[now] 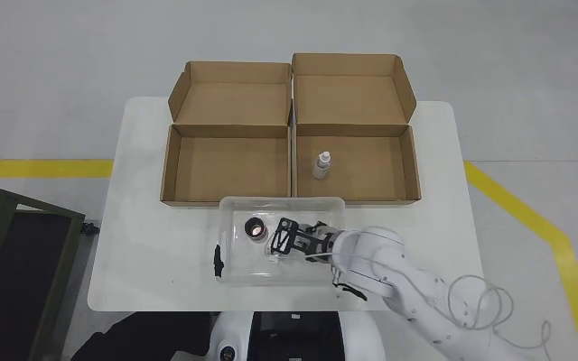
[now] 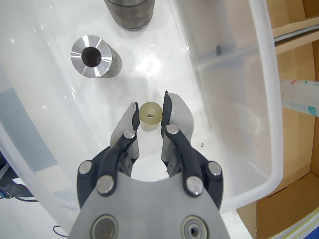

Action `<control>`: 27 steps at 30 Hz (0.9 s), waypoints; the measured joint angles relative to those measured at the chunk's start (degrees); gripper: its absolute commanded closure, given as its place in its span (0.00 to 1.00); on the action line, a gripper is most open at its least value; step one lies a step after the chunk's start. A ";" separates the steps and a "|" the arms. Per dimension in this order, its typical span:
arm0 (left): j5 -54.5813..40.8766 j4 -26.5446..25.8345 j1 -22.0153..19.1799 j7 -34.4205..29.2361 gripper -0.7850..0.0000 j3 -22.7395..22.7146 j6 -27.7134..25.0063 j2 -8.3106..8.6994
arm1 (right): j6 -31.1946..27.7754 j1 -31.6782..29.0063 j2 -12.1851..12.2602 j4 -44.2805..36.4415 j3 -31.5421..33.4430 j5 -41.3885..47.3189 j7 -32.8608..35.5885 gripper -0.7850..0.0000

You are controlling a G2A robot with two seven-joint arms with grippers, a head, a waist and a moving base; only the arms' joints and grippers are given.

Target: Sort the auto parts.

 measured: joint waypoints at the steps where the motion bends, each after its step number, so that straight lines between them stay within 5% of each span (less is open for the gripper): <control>1: 0.00 0.00 0.00 0.00 0.00 0.00 0.00 0.00 | -0.15 -0.24 0.06 -0.27 0.35 0.13 -0.33 1.00; 27: 0.00 0.00 0.00 0.00 0.00 0.00 0.00 0.00 | -7.05 -5.48 2.42 -8.79 12.50 9.15 -8.54 1.00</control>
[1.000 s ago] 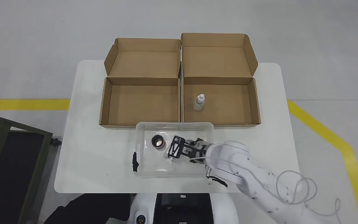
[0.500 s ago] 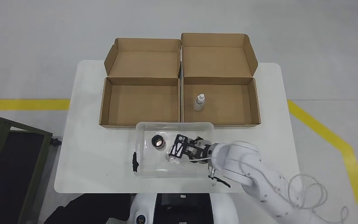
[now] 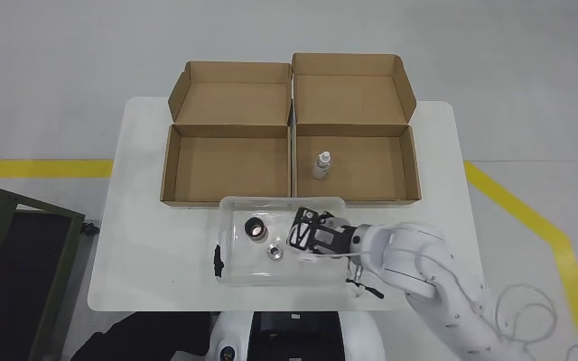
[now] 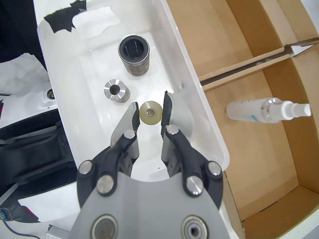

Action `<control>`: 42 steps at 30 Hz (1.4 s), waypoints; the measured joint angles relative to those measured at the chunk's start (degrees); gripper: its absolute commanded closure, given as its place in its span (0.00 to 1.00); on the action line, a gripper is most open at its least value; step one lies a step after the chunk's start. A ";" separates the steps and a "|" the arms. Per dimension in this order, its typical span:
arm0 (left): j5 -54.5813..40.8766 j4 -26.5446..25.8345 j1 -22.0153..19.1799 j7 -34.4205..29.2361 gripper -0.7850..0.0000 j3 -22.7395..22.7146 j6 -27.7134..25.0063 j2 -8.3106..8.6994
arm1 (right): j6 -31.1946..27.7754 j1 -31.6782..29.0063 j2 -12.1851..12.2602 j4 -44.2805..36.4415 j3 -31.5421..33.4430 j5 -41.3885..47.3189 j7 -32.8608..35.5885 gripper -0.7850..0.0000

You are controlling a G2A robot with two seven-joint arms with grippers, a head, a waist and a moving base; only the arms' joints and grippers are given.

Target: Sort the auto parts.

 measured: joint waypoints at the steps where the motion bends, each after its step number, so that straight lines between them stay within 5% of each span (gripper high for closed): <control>1: 0.00 0.00 0.00 0.00 0.00 0.00 0.00 0.00 | -0.27 0.14 0.06 -0.21 0.50 0.67 -0.31 1.00; 18: 0.00 0.00 0.00 0.00 0.00 0.00 0.00 0.00 | -1.48 3.59 0.86 0.50 9.68 10.84 -6.77 1.00; 42: 0.00 0.00 0.00 0.00 0.00 0.00 0.00 0.00 | -9.01 7.68 1.77 21.25 15.38 27.31 -14.55 1.00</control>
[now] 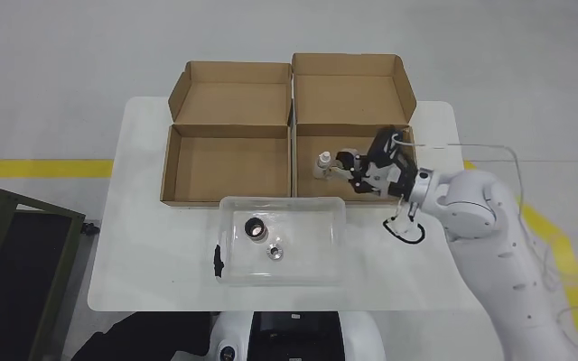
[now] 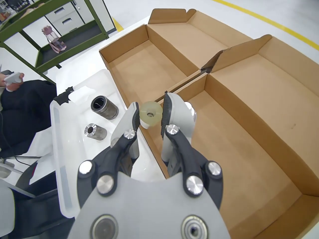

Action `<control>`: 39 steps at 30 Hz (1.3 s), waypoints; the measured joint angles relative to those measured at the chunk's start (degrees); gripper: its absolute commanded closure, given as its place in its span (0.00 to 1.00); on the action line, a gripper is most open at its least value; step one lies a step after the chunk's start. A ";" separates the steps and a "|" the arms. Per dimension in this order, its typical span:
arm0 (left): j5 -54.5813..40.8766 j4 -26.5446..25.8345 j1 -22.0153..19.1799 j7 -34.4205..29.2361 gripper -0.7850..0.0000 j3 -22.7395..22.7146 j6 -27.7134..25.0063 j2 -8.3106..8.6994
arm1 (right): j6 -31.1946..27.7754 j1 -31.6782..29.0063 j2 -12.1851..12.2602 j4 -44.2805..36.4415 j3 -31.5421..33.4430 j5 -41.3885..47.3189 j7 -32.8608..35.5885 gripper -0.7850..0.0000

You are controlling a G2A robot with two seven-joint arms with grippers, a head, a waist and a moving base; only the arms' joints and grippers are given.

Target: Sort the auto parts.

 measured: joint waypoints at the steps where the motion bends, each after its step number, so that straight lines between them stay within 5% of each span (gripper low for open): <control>1: 0.00 0.00 0.00 0.00 0.00 0.00 0.00 0.00 | -0.25 0.22 0.01 0.98 0.00 0.88 -0.46 1.00; 11: 0.00 0.00 0.00 0.00 0.00 0.00 0.00 0.00 | -0.58 2.17 0.10 6.03 -0.56 4.32 -1.84 1.00; 27: 0.00 0.00 0.00 0.00 0.00 0.00 0.00 0.00 | 8.81 2.55 0.12 5.92 -3.81 -9.91 -1.62 1.00; 38: 0.00 0.00 0.00 0.00 0.00 0.00 0.00 0.00 | 13.23 4.95 -0.75 11.47 -7.93 -10.81 -0.12 1.00; 39: 0.00 0.00 0.00 0.00 0.00 0.00 0.00 0.00 | 13.33 5.23 -0.83 11.96 -8.29 -10.73 0.12 0.91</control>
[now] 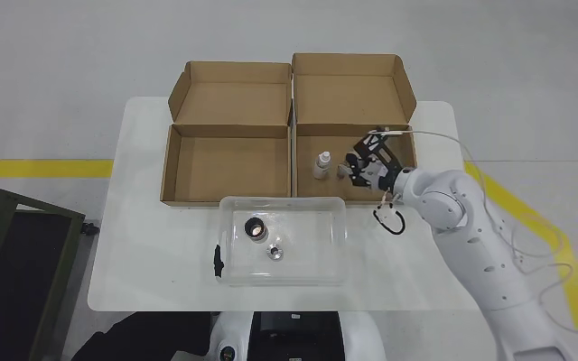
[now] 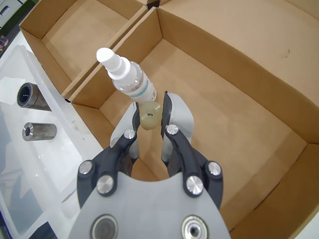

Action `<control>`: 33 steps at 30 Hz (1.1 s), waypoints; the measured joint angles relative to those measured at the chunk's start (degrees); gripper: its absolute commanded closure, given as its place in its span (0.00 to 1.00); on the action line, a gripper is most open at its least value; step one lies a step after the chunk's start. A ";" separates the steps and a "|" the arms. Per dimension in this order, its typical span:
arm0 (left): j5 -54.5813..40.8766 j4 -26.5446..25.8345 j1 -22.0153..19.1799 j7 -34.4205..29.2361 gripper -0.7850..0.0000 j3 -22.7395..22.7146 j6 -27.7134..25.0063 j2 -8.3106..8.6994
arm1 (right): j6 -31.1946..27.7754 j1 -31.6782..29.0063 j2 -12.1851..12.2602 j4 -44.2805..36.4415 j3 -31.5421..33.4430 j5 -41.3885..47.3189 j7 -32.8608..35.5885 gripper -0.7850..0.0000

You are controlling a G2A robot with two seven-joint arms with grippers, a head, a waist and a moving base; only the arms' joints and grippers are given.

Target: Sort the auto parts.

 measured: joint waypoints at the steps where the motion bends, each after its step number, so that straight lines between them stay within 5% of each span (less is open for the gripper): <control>1: 0.00 0.00 0.00 0.00 0.00 0.00 0.00 0.00 | 0.12 0.41 -0.12 0.62 -0.51 0.08 0.33 0.80; 2: 0.00 0.00 0.00 0.00 0.00 0.00 0.00 0.00 | 0.18 0.73 -0.21 1.03 -0.88 0.13 0.53 0.76; 4: 0.00 0.00 0.00 0.00 0.00 0.00 0.00 0.00 | 0.37 1.40 -0.40 1.90 -1.63 0.19 0.82 0.19; 6: 0.00 0.00 0.00 0.00 0.00 0.00 0.00 0.00 | 0.55 1.85 -0.54 2.51 -2.10 0.31 0.88 0.00; 15: 0.00 0.00 0.00 0.00 0.00 0.00 0.00 0.00 | 0.28 1.61 -0.25 0.94 -1.11 0.63 2.24 0.00; 26: 0.00 0.00 0.00 0.00 0.00 0.00 0.00 0.00 | 1.76 -9.96 2.41 -23.83 6.25 -6.90 10.40 0.00; 33: 0.00 0.00 0.00 0.00 0.00 0.00 0.00 0.00 | 0.20 -15.46 3.08 -36.03 5.15 -12.25 13.72 0.00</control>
